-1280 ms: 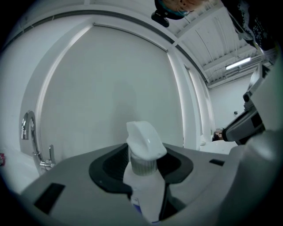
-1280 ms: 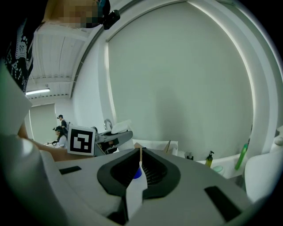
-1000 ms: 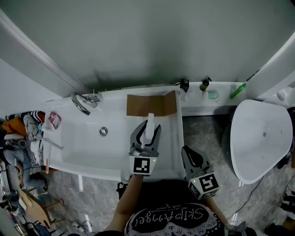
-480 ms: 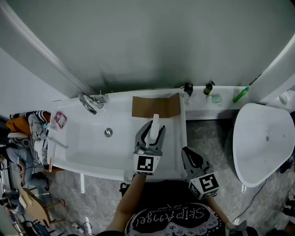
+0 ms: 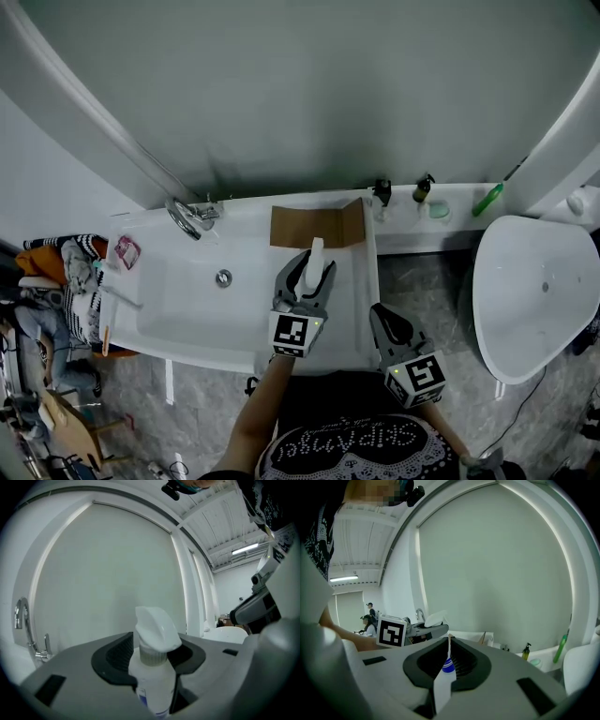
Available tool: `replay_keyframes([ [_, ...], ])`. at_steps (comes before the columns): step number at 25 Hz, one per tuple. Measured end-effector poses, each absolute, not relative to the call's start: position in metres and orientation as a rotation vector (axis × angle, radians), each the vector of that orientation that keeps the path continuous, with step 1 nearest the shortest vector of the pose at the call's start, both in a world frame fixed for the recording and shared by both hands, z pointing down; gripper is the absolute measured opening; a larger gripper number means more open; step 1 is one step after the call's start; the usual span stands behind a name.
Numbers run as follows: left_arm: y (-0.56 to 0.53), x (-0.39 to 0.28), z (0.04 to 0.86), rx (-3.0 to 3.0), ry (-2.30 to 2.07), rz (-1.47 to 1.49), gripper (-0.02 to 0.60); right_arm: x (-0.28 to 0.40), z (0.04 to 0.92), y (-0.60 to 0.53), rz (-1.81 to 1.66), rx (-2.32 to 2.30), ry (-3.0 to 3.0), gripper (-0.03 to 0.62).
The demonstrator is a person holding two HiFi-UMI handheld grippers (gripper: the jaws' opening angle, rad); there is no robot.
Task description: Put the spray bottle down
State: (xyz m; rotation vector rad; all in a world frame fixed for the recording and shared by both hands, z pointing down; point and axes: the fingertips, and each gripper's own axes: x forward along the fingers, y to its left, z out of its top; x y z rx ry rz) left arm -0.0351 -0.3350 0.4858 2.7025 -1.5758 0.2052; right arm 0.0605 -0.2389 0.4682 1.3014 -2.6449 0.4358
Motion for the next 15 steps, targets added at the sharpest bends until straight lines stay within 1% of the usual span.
replay_keyframes([
  [5,-0.328,-0.037,0.472,2.724,-1.572,0.152,0.196,0.066,0.468,-0.239,0.436,1.317,-2.636,0.028],
  [7,-0.326,-0.039,0.466,2.731,-1.574,0.136,0.209,0.067,0.468,-0.239,0.433,1.32,-2.634,0.028],
  [12,-0.315,-0.045,0.453,2.745,-1.586,0.183,0.215,0.062,0.466,-0.238,0.423,1.31,-2.638,0.028],
  [15,-0.307,-0.052,0.43,2.723,-1.641,0.032,0.215,0.061,0.465,-0.238,0.421,1.308,-2.637,0.028],
])
